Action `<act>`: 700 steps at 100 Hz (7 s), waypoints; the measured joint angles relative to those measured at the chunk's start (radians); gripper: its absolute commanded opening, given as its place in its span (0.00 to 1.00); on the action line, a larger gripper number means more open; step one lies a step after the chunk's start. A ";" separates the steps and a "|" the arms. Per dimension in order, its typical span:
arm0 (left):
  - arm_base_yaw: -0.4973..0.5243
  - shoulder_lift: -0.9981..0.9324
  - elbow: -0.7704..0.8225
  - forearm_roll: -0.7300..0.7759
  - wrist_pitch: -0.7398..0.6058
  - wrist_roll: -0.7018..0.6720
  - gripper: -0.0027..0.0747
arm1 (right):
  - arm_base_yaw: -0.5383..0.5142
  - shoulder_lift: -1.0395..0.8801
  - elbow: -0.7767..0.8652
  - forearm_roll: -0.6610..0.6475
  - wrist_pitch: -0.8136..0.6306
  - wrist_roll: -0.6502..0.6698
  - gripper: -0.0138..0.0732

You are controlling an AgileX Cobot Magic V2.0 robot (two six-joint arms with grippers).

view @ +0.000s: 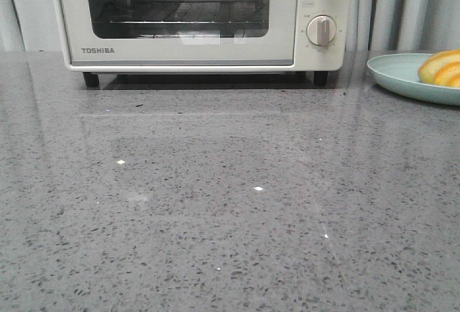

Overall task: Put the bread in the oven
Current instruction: 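Move the left gripper toward the toaster oven door handle, then hook the door handle with the left gripper and pull it down open, then grasp the striped croissant on the blue plate with the right gripper, then carry the croissant with the right gripper into the oven over the rack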

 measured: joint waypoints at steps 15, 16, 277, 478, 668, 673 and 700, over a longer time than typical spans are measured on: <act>0.000 0.000 0.000 0.000 0.000 0.000 0.01 | 0.000 0.000 0.000 0.000 0.000 0.000 0.09; 0.000 0.000 0.000 0.000 0.000 0.000 0.01 | 0.000 0.000 0.000 0.000 0.000 0.000 0.09; -0.341 1.476 -1.334 -0.637 -0.001 0.663 0.01 | 0.229 0.489 -0.465 -0.062 0.009 0.228 0.09; -0.352 1.451 -1.065 -0.508 0.421 0.632 0.01 | 0.229 0.489 -0.612 -0.063 0.004 0.227 0.09; -0.352 0.720 -1.049 -0.504 0.579 0.596 0.01 | 0.183 1.751 -1.380 -0.267 0.472 0.281 0.08; -0.352 0.718 -1.049 -0.503 0.579 0.596 0.01 | 0.184 1.709 -1.378 -0.274 0.472 0.275 0.08; -0.352 0.686 -1.049 -0.501 0.574 0.596 0.01 | 0.311 1.312 -1.378 -0.268 0.516 0.139 0.08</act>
